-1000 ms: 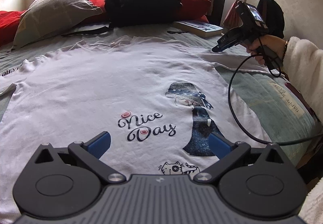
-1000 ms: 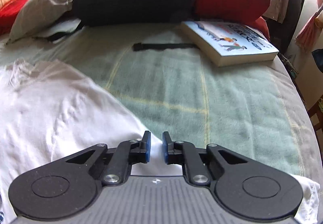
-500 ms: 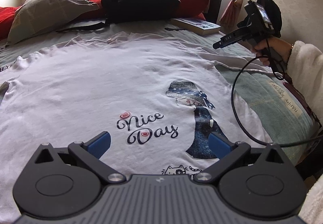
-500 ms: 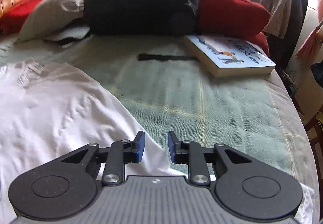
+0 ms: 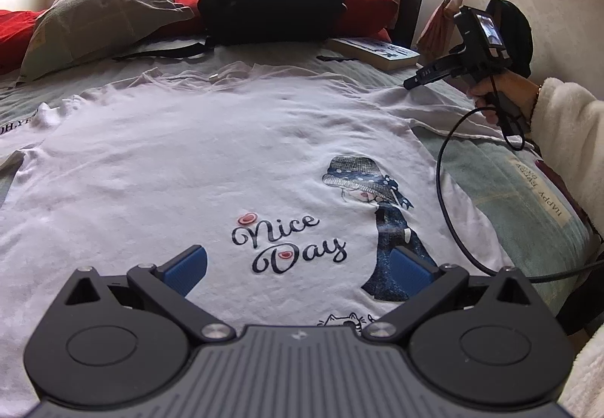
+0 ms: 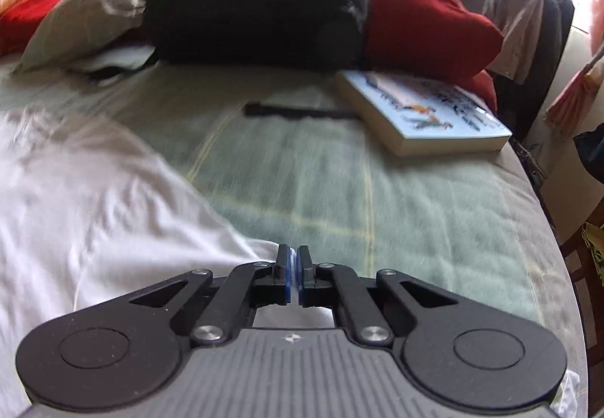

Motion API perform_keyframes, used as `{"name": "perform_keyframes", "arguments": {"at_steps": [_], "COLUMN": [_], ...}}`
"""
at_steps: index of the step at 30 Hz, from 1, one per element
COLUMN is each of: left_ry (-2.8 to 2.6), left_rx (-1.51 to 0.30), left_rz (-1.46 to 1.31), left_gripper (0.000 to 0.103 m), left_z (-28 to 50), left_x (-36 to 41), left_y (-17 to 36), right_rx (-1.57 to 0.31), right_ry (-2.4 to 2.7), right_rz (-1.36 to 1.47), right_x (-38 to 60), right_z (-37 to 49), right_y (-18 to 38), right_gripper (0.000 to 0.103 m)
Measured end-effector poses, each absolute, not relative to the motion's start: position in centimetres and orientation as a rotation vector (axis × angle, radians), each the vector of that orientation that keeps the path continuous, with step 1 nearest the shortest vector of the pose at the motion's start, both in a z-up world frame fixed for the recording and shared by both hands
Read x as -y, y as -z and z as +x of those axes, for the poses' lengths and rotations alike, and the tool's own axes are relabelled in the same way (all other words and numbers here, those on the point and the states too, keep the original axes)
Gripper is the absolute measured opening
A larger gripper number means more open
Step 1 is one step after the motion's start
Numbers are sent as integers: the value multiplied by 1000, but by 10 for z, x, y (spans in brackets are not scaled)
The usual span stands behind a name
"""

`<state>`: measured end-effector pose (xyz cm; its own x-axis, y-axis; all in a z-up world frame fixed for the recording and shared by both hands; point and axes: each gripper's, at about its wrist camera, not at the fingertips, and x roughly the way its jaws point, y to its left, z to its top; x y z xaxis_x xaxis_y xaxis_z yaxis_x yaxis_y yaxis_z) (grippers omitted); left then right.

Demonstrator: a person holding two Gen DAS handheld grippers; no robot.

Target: Fold clothes

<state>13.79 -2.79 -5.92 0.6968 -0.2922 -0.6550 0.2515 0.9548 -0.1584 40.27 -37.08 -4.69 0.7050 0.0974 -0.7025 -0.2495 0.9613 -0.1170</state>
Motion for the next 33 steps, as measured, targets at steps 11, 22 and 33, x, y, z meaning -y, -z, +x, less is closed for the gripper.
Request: {"name": "perform_keyframes", "arguments": {"at_steps": [11, 22, 33], "left_ry": [269, 270, 232], "left_rx": [-729, -736, -739], "left_rz": [-80, -97, -115], "left_gripper": [102, 102, 102], "left_z": [138, 142, 146], "left_x": [12, 4, -10], "left_y": [56, 61, 64], "right_rx": [-778, -816, -806], "right_ry": [-147, -416, -320], "right_rz": [-193, -306, -256], "right_x": [357, 279, 259], "right_z": [421, 445, 471], "right_y": [47, 63, 73], "right_gripper": [16, 30, 2]}}
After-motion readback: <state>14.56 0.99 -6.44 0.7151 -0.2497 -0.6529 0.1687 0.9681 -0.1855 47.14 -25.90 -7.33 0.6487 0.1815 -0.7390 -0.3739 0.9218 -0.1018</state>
